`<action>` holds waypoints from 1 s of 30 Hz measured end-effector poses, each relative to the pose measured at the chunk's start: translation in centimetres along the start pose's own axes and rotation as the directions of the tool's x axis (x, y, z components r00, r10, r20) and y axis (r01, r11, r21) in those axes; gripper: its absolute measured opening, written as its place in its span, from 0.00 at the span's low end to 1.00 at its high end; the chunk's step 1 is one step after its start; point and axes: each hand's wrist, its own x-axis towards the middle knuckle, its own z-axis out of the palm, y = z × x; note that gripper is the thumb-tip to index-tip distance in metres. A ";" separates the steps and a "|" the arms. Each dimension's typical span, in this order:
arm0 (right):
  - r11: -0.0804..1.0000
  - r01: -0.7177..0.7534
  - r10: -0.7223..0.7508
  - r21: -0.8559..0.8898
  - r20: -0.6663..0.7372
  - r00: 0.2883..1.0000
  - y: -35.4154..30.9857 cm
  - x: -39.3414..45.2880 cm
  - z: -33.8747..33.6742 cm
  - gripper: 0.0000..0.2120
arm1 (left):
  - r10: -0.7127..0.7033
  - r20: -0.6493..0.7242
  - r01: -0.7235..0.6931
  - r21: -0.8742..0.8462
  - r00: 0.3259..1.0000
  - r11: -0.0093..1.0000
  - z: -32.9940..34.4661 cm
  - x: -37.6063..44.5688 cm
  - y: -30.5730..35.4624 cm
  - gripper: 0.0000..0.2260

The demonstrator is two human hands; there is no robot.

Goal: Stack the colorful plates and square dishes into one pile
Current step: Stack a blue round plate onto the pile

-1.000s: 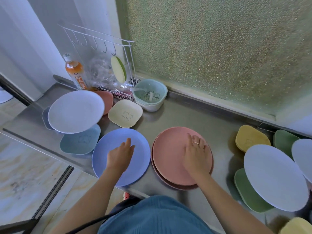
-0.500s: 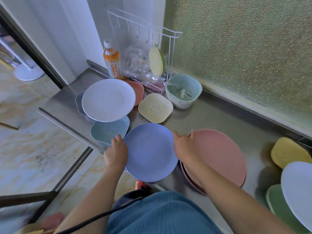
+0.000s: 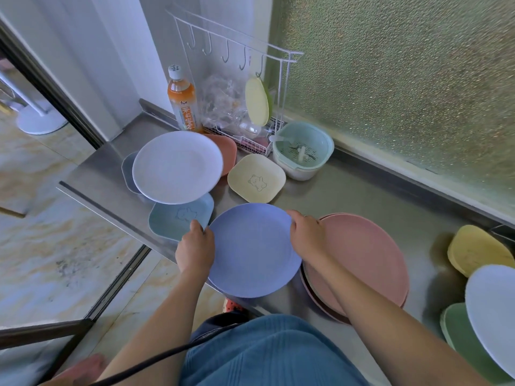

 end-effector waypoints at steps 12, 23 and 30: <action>0.960 -0.183 0.228 0.213 -0.207 0.951 8.9 -3.7 -7.3 0.19 | 0.360 0.112 -0.351 -0.093 0.926 0.932 2.9 -3.7 9.3 0.10; 0.893 -0.399 0.439 0.209 -0.207 0.874 18.5 -10.0 -7.2 0.21 | 0.568 0.253 -0.600 0.067 0.783 0.798 8.4 -10.0 14.6 0.10; 0.936 -0.342 0.352 0.085 -0.240 0.905 17.9 -9.5 -7.0 0.22 | 0.536 0.224 -0.572 0.144 0.814 0.808 8.3 -9.8 14.8 0.10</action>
